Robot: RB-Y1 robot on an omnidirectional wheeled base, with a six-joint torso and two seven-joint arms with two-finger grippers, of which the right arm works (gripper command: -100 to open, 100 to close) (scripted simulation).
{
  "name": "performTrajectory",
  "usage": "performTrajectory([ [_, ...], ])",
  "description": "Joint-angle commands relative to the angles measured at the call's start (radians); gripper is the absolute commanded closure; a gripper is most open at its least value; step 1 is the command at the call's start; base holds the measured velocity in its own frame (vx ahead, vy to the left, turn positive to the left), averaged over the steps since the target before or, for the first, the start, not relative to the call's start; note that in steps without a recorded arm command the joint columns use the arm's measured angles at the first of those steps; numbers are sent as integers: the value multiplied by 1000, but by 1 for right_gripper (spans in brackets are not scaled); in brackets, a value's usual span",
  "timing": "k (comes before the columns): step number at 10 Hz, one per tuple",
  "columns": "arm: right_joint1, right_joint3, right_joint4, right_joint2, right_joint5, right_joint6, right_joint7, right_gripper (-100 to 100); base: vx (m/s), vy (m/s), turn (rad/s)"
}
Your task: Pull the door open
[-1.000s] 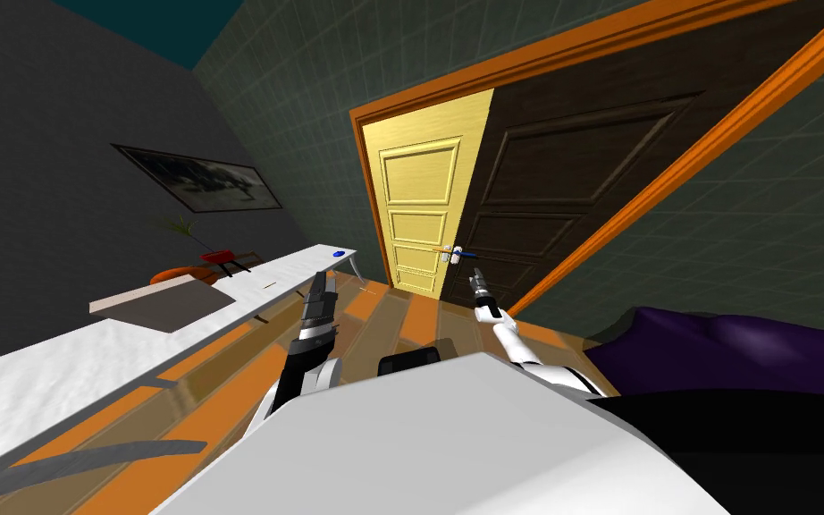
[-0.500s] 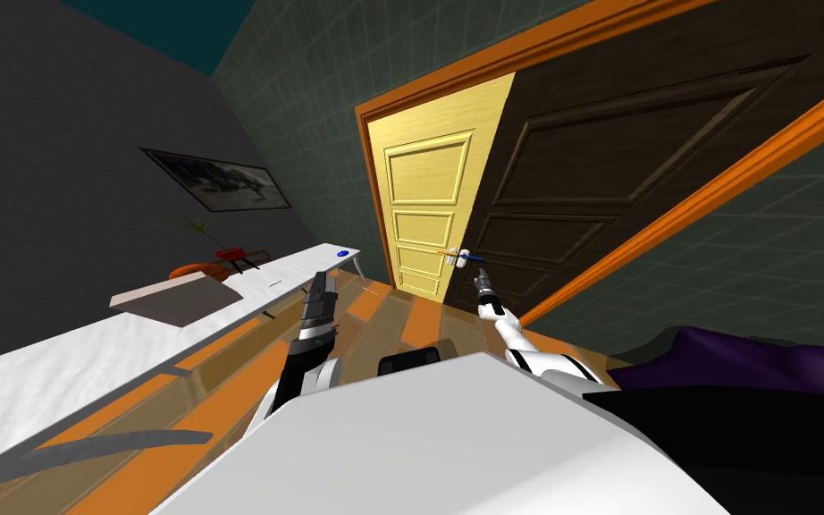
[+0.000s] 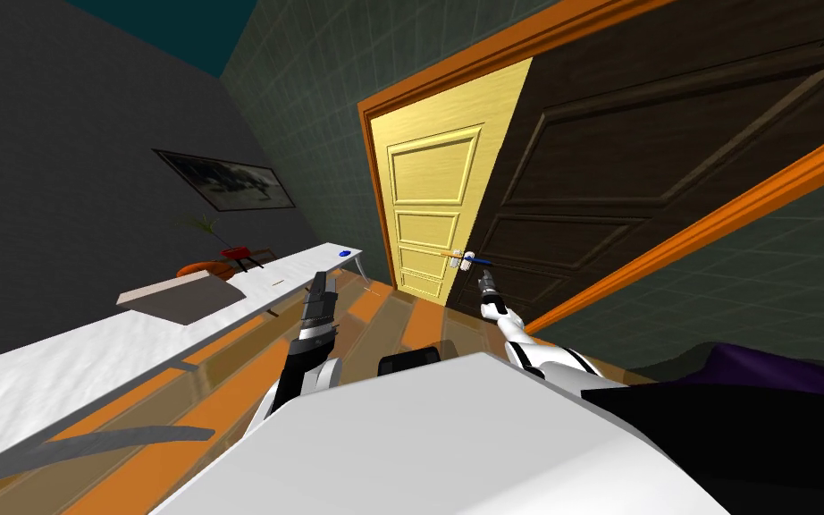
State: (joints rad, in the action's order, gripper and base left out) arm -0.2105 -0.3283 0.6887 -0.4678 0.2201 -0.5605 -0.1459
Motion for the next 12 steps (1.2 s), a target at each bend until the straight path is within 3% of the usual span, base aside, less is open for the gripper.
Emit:
performTrajectory([
  [1, -17, -9, -45, -12, 8, -4, -1, -100, 71, -31, 75],
  [3, -37, -20, -91, -25, 17, -5, -1, -100, 67, -27, 62],
  [6, -46, -26, -113, -31, 22, -5, 0, -100, 39, -10, 27],
  [11, -90, -50, -214, -60, 43, -6, 0, -100, 52, -19, 48],
  [12, -95, -42, -225, -61, 38, -17, -4, -100, 28, -12, 14],
])
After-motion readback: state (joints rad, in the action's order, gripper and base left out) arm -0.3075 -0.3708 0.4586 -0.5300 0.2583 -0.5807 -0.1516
